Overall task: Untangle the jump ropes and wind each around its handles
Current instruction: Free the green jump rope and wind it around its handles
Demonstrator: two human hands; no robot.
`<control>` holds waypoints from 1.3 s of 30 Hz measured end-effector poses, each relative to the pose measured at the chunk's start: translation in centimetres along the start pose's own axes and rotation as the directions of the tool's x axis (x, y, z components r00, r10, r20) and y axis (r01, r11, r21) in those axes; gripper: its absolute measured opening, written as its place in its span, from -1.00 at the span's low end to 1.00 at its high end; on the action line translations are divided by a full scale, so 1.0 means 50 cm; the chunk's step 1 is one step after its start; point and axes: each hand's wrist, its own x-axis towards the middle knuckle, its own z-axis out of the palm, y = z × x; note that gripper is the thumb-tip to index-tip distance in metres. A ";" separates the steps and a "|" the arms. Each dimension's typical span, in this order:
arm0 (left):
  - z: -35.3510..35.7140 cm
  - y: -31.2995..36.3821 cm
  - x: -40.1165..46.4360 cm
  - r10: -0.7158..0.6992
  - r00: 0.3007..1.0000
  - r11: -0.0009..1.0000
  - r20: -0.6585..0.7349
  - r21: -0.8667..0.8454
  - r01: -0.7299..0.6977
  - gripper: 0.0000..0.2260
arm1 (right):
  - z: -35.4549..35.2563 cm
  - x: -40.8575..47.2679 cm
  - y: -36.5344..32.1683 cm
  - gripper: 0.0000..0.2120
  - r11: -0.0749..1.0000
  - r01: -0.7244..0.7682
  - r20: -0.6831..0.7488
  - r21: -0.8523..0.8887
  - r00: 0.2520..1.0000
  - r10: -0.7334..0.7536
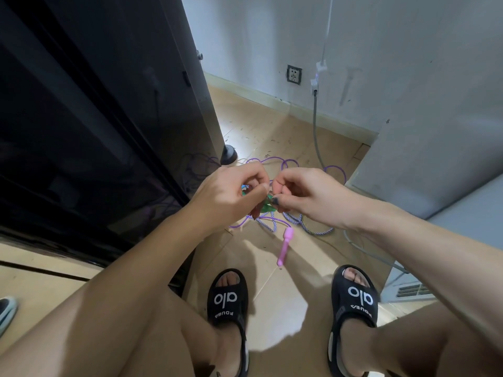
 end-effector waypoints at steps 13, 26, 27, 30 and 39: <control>0.012 0.015 0.024 -0.063 0.997 0.981 -0.044 0.181 0.070 -0.90 | 0.008 -0.001 0.023 -0.90 0.961 0.127 -0.063 -0.246 0.987 -0.146; 0.009 0.000 0.023 -0.075 0.997 0.987 -0.029 0.142 0.078 -0.89 | 0.011 0.008 0.008 -0.91 0.943 0.168 -0.094 -0.286 0.975 -0.202; 0.011 0.002 0.025 -0.079 0.996 0.977 -0.033 0.197 0.084 -0.90 | 0.010 0.007 0.006 -0.88 0.959 0.119 -0.069 -0.258 0.988 -0.141; 0.012 0.007 0.034 -0.031 0.998 0.946 -0.063 0.319 0.050 -0.91 | 0.003 0.009 -0.003 -0.82 0.991 -0.133 -0.011 -0.020 0.991 0.132; 0.008 -0.011 0.030 -0.052 0.997 0.999 -0.053 -0.005 0.052 -0.89 | 0.004 0.000 0.017 -0.93 0.889 0.194 -0.145 -0.416 0.951 -0.275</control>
